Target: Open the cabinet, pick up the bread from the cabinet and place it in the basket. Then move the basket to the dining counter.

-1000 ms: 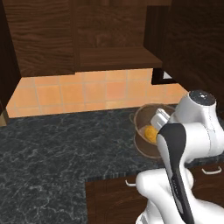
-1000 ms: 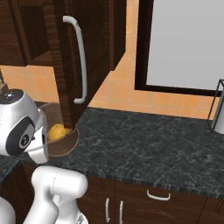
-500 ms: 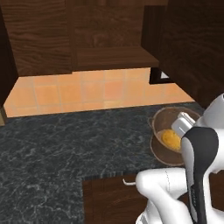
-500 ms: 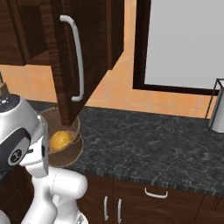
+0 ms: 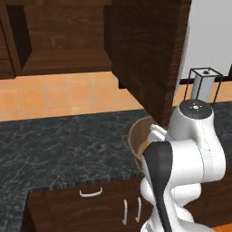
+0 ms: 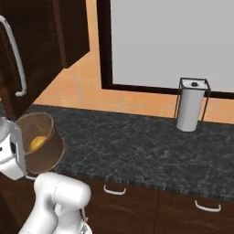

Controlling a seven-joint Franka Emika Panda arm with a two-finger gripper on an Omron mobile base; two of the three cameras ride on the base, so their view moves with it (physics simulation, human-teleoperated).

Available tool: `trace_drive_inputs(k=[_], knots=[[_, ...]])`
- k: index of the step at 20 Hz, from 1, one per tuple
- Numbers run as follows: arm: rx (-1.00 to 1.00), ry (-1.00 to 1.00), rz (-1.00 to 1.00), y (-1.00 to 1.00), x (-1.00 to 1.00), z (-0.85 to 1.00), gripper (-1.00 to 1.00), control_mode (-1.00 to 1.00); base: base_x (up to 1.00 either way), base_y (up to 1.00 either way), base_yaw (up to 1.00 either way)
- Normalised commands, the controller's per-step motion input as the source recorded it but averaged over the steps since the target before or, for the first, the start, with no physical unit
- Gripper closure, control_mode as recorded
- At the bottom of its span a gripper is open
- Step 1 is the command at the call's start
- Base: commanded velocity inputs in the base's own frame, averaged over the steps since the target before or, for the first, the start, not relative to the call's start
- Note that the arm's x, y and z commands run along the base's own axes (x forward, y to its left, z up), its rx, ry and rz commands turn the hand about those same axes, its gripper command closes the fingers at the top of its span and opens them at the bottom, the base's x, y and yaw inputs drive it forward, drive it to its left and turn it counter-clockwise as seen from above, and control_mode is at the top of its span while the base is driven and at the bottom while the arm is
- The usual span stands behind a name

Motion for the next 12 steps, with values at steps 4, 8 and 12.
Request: trace_drive_inputs(k=[4, 8, 12], knots=[[0.0, 0.0, 0.0, 0.0, 0.0, 0.0, 1.0, 1.0, -0.67, -0.75, -0.02], [0.0, 0.0, 0.0, 0.0, 0.0, 0.0, 1.0, 1.0, -1.0, 0.38, 0.07], [0.0, 0.0, 0.0, 0.0, 0.0, 0.0, 1.0, 1.0, -0.99, -0.06, 0.08]])
